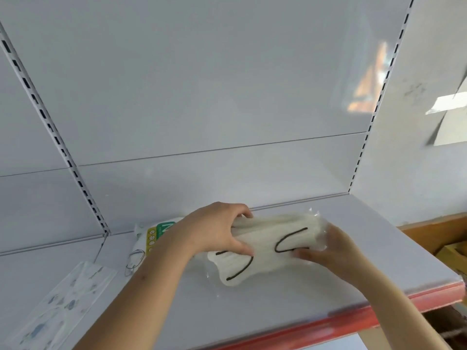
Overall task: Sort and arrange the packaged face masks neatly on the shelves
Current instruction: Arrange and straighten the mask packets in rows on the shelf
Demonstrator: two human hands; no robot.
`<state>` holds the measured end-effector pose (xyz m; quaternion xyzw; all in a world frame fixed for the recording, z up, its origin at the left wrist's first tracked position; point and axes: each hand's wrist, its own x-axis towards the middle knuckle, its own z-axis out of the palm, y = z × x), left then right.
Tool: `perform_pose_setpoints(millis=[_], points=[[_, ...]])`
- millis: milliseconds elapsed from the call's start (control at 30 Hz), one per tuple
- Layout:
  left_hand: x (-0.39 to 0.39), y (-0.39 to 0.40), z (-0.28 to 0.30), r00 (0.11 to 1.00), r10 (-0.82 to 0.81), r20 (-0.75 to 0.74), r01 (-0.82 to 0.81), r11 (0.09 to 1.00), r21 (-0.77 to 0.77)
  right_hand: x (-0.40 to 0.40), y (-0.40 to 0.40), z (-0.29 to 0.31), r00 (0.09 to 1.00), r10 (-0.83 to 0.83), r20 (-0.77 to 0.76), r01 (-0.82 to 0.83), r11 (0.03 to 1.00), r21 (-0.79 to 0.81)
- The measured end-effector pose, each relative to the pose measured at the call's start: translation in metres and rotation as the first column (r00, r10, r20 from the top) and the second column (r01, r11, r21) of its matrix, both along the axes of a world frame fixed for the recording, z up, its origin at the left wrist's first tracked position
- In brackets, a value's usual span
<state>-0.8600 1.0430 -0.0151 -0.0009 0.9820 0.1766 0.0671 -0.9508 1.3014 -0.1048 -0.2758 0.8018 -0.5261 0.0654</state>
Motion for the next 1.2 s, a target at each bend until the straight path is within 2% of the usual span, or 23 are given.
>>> perform_pose_setpoints(millis=[67,133,233,333,467,567,633,733,867,933,1000,1033,1133,1200], points=[[0.014,-0.012,-0.015,0.997,0.063,-0.051,-0.059,0.995,0.076,0.001,0.006,-0.011,0.999,0.028,0.024,-0.026,0.998,-0.061],[0.027,-0.019,-0.032,0.981,0.161,-0.107,-0.129,0.959,0.254,0.004,0.004,-0.009,0.999,0.025,0.041,-0.022,0.996,-0.09],[0.038,-0.017,-0.059,0.942,0.303,-0.143,-0.177,0.814,0.553,0.004,-0.002,-0.005,0.986,0.139,0.088,-0.13,0.986,-0.106],[0.04,-0.006,-0.075,0.925,0.352,-0.144,-0.169,0.72,0.673,0.003,-0.002,-0.007,0.973,0.139,0.183,-0.103,0.976,-0.194],[0.037,-0.001,-0.069,0.876,0.438,-0.204,-0.176,0.682,0.709,0.006,-0.005,0.003,0.987,0.073,0.143,-0.022,0.943,-0.333],[0.034,-0.006,-0.069,0.888,0.412,-0.204,-0.167,0.703,0.691,0.005,0.002,0.006,0.984,0.091,0.15,-0.03,0.93,-0.367],[0.035,-0.011,-0.073,0.921,0.365,-0.135,-0.192,0.729,0.657,0.004,0.009,0.001,0.979,0.123,0.163,-0.067,0.948,-0.31],[0.038,-0.012,-0.082,0.946,0.322,-0.046,-0.225,0.749,0.624,0.002,0.009,-0.005,0.945,0.181,0.272,-0.119,0.966,-0.23],[0.037,-0.011,-0.083,0.917,0.362,-0.169,-0.189,0.765,0.616,0.0,0.006,-0.003,0.982,0.095,0.161,-0.061,0.977,-0.204],[0.036,-0.015,-0.083,0.934,0.329,-0.143,-0.172,0.76,0.626,-0.001,0.013,0.0,0.974,0.144,0.176,-0.111,0.977,-0.184],[0.039,-0.017,-0.084,0.958,0.27,-0.095,-0.162,0.786,0.597,-0.001,0.019,0.001,0.955,0.218,0.201,-0.216,0.976,-0.029],[0.041,-0.017,-0.086,0.96,0.262,-0.1,-0.16,0.806,0.57,0.0,0.019,0.001,0.957,0.208,0.201,-0.218,0.975,0.029],[0.043,-0.017,-0.087,0.932,0.289,-0.217,-0.143,0.847,0.513,0.001,0.021,-0.003,0.993,0.087,0.084,-0.091,0.995,0.046],[0.043,-0.019,-0.086,0.944,0.254,-0.211,-0.115,0.852,0.511,0.004,0.022,-0.001,0.996,0.073,0.053,-0.073,0.997,0.011]])
